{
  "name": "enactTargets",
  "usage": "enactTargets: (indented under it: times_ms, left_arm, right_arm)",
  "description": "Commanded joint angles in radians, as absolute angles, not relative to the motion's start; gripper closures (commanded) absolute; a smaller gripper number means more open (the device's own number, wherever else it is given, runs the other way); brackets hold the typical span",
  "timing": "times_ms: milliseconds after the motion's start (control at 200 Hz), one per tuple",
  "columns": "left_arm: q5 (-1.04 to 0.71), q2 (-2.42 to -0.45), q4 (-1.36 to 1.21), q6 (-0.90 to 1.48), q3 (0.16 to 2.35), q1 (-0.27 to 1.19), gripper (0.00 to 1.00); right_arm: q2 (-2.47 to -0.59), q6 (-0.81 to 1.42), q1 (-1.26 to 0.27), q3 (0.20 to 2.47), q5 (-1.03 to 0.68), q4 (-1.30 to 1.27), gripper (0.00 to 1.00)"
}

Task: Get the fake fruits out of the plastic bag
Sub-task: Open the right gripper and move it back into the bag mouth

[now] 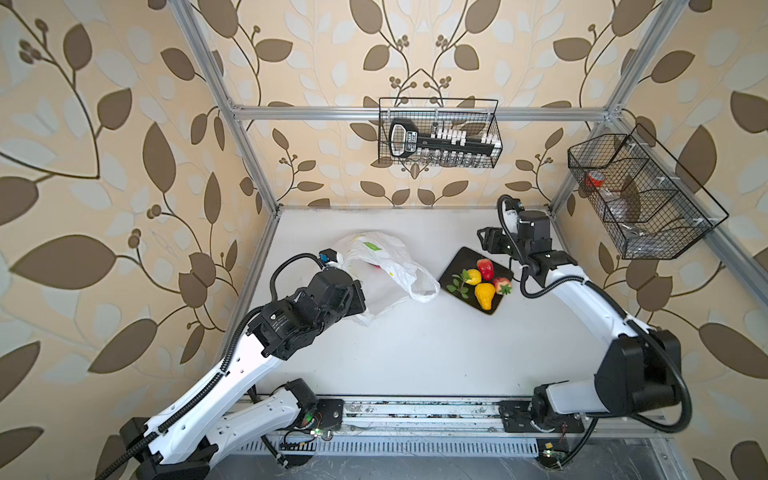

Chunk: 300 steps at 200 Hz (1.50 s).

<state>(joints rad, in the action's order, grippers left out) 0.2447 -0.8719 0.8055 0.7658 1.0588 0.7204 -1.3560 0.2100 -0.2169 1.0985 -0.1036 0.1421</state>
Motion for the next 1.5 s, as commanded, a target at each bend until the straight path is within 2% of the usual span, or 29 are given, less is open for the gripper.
enactTargets:
  times_ms: [0, 190, 295, 425, 630, 775, 1080, 1210, 1359, 1494]
  left_arm:
    - [0.284, -0.857, 0.821, 0.773, 1.065, 0.723, 1.0]
    - [0.284, -0.859, 0.827, 0.775, 1.063, 0.723, 1.0]
    - [0.283, -0.86, 0.836, 0.775, 1.065, 0.723, 1.0]
    - [0.289, -0.853, 0.851, 0.778, 1.065, 0.723, 1.0]
    - [0.298, -0.845, 0.864, 0.78, 1.066, 0.723, 1.0]
    - [0.291, -0.841, 0.882, 0.78, 1.075, 0.724, 1.0]
    - [0.307, -0.807, 0.961, 0.755, 1.106, 0.723, 1.0]
    - [0.257, -0.811, 0.96, 0.679, 1.126, 0.723, 1.0]
    - [0.214, -0.828, 1.0, 0.59, 1.165, 0.723, 1.0]
    - [0.18, -0.831, 1.01, 0.559, 1.17, 0.723, 1.0]
  right_arm:
    - [-1.241, 0.192, -0.365, 1.051, -0.154, 0.137, 0.37]
    - [-1.171, 0.129, -0.713, 1.036, -0.06, 0.067, 0.43]
    - [-1.225, 0.118, -0.87, 1.033, -0.018, 0.028, 0.47]
    - [-1.348, 0.136, -0.973, 1.042, 0.013, -0.052, 0.49]
    - [-1.577, 0.16, -0.995, 1.117, 0.041, -0.128, 0.6]
    - [-1.707, 0.031, -0.996, 1.146, 0.117, -0.186, 0.63]
    - [-1.945, -0.295, -0.934, 1.282, 0.17, -0.205, 0.63]
    - [-2.019, -0.329, -0.897, 1.315, 0.167, -0.204, 0.62]
    - [-2.07, -0.239, -0.85, 1.355, 0.186, -0.183, 0.55]
    - [-2.079, 0.089, -0.788, 1.404, 0.157, -0.099, 0.44]
